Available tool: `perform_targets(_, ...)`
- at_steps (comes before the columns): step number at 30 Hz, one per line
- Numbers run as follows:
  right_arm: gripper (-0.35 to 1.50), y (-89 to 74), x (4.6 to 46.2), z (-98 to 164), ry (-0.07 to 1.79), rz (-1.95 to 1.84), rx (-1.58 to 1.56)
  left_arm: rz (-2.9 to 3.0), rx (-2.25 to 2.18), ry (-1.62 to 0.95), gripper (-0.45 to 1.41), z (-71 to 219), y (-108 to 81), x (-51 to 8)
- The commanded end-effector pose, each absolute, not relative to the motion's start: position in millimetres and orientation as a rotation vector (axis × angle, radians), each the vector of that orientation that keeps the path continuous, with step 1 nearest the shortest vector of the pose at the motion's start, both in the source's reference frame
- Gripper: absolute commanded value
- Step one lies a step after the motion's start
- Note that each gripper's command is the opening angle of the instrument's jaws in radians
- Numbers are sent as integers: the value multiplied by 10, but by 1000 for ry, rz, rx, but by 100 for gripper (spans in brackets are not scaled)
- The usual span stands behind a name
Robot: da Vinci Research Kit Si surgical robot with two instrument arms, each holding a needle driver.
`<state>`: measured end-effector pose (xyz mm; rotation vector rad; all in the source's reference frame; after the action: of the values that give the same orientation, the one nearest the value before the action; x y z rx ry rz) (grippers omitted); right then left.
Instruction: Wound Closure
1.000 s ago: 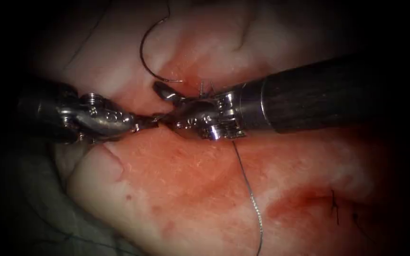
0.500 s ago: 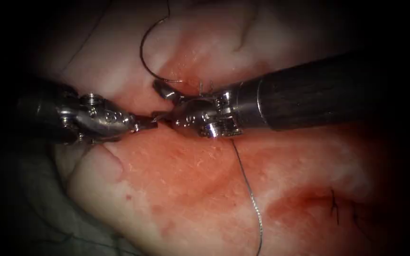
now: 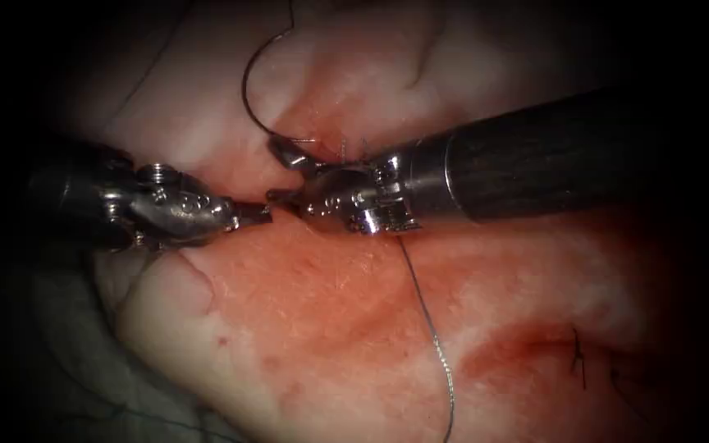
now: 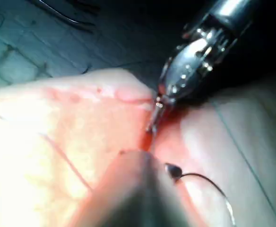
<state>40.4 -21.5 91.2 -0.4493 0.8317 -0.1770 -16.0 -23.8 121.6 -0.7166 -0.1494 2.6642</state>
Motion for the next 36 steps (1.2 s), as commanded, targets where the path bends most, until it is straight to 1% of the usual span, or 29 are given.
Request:
perform_targets(1, 19, -223, 410, 912, 835, -185, -427, 2664, -716, -152, -45, 1221, -243, -165)
perform_targets(2, -32, -225, 410, 910, 847, -196, -411, 2664, -715, -152, -45, 1221, -243, -165)
perform_targets(3, -35, -226, 410, 906, 882, -218, -376, 2664, -715, -151, -45, 1221, -243, -165)
perform_targets(8, -35, -225, 406, 897, 877, -240, -386, 2664, -718, -156, -45, 1220, -243, -164)
perform_targets(12, -35, -219, 405, 888, 910, -216, -426, 2665, -721, -162, -45, 1218, -241, -159)
perform_targets(13, 68, -215, 404, 885, 910, -186, -472, 2666, -723, -166, -45, 1216, -239, -156)
perform_targets(14, 116, -214, 403, 883, 898, -173, -499, 2666, -724, -168, -45, 1215, -238, -153)
perform_targets(15, 138, -212, 402, 881, 888, -137, -501, 2667, -725, -170, -45, 1215, -237, -151)
perform_targets(16, 146, -210, 398, 877, 885, -113, -497, 2667, -728, -176, -45, 1214, -236, -148)
perform_targets(18, 148, -209, 394, 873, 887, -105, -492, 2668, -727, -177, -45, 1212, -234, -144)
perform_targets(19, 148, -211, 382, 864, 897, -96, -479, 2671, -717, -168, -45, 1211, -230, -136)
perform_targets(20, 148, -211, 382, 864, 897, -96, -479, 2671, -717, -168, -45, 1211, -230, -136)
perform_targets(22, 148, -217, 355, 843, 881, -69, -479, 2679, -704, -152, -45, 1213, -223, -122)
perform_targets(23, 148, -217, 355, 843, 881, -69, -479, 2679, -704, -152, -45, 1213, -223, -122)
perform_targets(24, 148, -221, 339, 830, 878, -49, -489, 2676, -697, -145, -45, 1217, -220, -113)
perform_targets(25, 148, -221, 339, 830, 878, -49, -489, 2676, -697, -145, -45, 1217, -220, -113)
perform_targets(26, 148, -222, 332, 825, 874, -41, -490, 2677, -693, -141, -42, 1219, -219, -111)
perform_targets(27, 148, -222, 322, 814, 863, -21, -492, 2671, -677, -125, -33, 1224, -214, -105)
perform_targets(28, 148, -217, 319, 805, 872, -3, -495, 2650, -666, -123, -20, 1229, -208, -100)
perform_targets(29, 148, -217, 319, 805, 872, -3, -495, 2650, -666, -123, -20, 1229, -208, -100)
perform_targets(30, 148, -213, 321, 799, 878, 8, -499, 2635, -650, -108, -33, 1240, -198, -83)
perform_targets(32, 148, -214, 322, 798, 878, 8, -499, 2631, -643, -97, -32, 1246, -196, -78)
perform_targets(34, 148, -217, 327, 796, 884, 7, -499, 2622, -608, -95, -3, 1262, -198, -71)
perform_targets(35, 148, -218, 327, 795, 884, 8, -499, 2614, -592, -104, 17, 1268, -199, -70)
perform_targets(36, 148, -218, 327, 795, 884, 8, -499, 2614, -592, -104, 17, 1268, -199, -70)
